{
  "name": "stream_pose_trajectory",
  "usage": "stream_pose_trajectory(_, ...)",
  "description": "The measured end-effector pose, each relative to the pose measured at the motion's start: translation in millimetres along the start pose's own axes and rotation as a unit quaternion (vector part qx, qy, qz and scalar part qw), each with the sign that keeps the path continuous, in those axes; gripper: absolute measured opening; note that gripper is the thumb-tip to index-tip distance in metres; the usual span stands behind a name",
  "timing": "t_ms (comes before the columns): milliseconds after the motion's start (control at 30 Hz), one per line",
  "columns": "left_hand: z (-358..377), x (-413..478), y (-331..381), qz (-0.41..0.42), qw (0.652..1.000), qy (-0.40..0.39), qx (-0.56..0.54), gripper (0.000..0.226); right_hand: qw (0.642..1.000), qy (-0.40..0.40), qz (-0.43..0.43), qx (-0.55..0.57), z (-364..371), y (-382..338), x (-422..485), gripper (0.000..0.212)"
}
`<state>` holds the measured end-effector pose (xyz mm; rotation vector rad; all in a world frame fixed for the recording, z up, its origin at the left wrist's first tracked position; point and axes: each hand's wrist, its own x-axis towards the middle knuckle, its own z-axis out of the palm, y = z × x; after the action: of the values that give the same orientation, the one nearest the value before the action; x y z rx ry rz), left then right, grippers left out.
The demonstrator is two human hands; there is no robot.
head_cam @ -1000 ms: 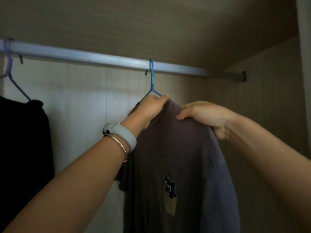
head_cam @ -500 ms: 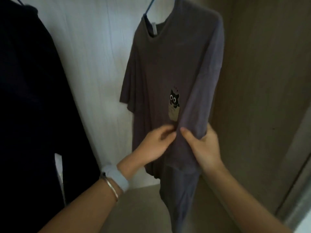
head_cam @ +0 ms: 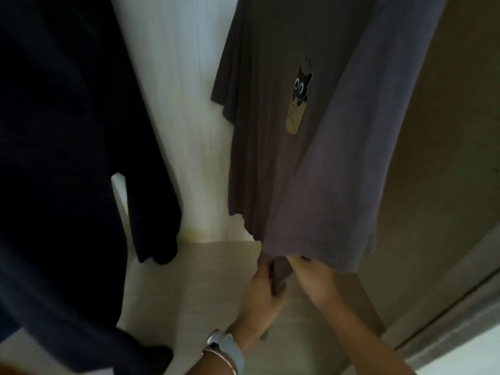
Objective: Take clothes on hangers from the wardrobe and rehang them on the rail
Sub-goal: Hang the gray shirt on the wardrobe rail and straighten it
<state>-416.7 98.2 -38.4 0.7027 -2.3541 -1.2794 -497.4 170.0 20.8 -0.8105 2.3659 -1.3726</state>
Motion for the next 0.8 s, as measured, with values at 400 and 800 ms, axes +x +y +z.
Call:
stream_pose_trajectory(400, 14.0, -113.7, -64.9, -0.165, 0.979, 0.077, 0.089, 0.016, 0.983, -0.155, -0.084, -0.052, 50.6, 62.4, -44.9, 0.024)
stream_pose_trajectory(800, -55.4, -391.0, -160.4, -0.495, 0.832, 0.249, -0.008, 0.020, 0.768, -0.580, -0.003, -0.270, 184.5, 91.9, -126.7, 0.018)
